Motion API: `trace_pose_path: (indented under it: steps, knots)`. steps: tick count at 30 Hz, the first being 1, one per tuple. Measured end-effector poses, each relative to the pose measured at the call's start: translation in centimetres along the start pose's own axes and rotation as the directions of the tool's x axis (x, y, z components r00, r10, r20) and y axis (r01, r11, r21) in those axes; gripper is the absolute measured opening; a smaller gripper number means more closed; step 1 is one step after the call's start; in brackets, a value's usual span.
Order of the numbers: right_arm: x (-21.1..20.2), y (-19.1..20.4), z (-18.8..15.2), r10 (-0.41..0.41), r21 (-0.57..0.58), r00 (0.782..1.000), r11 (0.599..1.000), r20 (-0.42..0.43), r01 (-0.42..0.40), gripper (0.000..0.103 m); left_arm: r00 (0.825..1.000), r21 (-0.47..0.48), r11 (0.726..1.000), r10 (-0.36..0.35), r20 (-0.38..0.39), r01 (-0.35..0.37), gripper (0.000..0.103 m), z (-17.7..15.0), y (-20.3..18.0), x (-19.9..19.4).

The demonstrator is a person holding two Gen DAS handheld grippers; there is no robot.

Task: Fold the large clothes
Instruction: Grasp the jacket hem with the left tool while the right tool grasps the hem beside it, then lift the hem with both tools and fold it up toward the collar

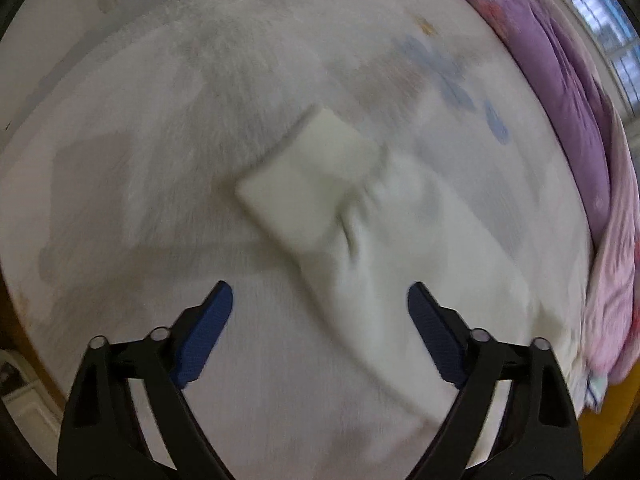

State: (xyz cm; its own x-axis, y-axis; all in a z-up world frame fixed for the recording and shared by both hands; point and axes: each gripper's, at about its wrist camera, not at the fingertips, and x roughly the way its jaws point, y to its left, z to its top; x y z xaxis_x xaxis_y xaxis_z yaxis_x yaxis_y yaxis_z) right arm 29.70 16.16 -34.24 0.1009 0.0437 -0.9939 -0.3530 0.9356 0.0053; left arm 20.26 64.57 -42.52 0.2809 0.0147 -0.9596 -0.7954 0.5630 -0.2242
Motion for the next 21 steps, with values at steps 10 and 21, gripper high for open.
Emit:
trace_pose_path:
  steps: [10,21]
  knots:
    - [3.3,0.5,2.1,0.005,0.021,0.999,1.0,-0.043,-0.004,0.012,0.999,-0.216,0.976,0.001,-0.038,-0.009,0.023,4.2,3.0,3.4]
    - [6.3,-2.4,2.9,0.16,0.165,0.984,0.976,-0.082,-0.145,0.005,0.978,-0.028,0.993,0.118,0.174,-0.115,0.009,4.5,-1.5,-5.1]
